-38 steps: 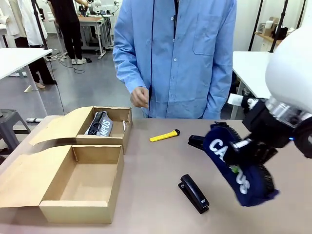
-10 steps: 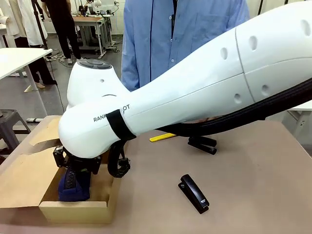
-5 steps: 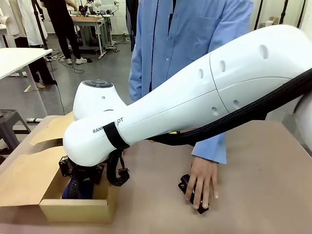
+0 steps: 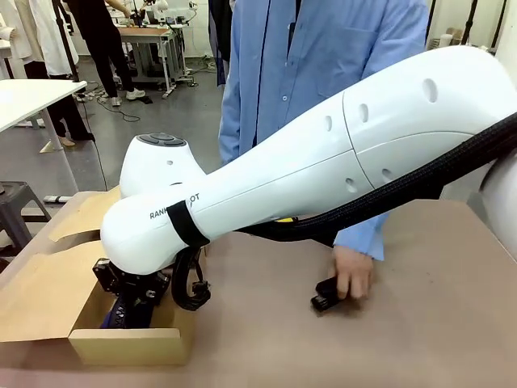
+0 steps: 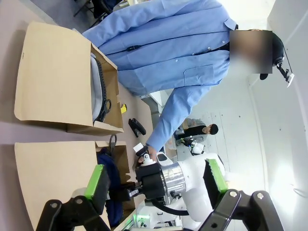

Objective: Place items inside the box.
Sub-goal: Pick up a Pencil pouch or Stapler and place it inside the Mailer Box closest to the robot.

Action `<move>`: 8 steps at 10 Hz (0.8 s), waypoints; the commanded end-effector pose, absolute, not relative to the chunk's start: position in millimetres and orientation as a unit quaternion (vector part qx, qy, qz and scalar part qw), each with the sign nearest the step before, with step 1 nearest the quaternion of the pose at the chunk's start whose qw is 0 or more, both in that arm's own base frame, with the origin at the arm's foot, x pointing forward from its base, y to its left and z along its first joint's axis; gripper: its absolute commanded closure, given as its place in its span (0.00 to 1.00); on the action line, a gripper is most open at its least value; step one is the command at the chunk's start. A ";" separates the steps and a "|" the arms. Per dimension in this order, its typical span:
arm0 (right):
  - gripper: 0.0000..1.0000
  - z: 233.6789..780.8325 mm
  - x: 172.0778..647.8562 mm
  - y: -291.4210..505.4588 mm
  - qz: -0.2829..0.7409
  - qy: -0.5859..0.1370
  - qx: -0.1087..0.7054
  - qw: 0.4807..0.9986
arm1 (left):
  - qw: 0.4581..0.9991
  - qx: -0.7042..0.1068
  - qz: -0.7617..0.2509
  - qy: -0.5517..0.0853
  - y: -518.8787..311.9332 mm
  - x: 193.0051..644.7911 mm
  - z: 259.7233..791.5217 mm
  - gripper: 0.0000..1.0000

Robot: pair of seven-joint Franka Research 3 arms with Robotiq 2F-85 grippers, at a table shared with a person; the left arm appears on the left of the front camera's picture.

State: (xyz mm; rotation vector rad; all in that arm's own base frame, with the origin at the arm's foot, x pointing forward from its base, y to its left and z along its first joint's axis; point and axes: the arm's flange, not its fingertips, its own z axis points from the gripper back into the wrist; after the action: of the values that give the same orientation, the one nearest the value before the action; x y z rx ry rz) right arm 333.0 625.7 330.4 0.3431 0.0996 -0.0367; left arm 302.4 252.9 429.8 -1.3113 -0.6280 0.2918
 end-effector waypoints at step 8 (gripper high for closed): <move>0.00 373.3 320.8 615.6 0.008 0.016 0.169 0.985 | 0.734 -0.599 0.124 -0.295 251.6 301.8 430.1 0.00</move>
State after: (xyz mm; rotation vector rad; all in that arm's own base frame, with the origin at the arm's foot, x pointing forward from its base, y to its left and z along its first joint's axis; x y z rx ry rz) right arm 328.1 626.6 362.0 0.3624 0.0676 -0.0127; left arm 302.5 252.9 429.8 -1.3113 -0.6280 0.2918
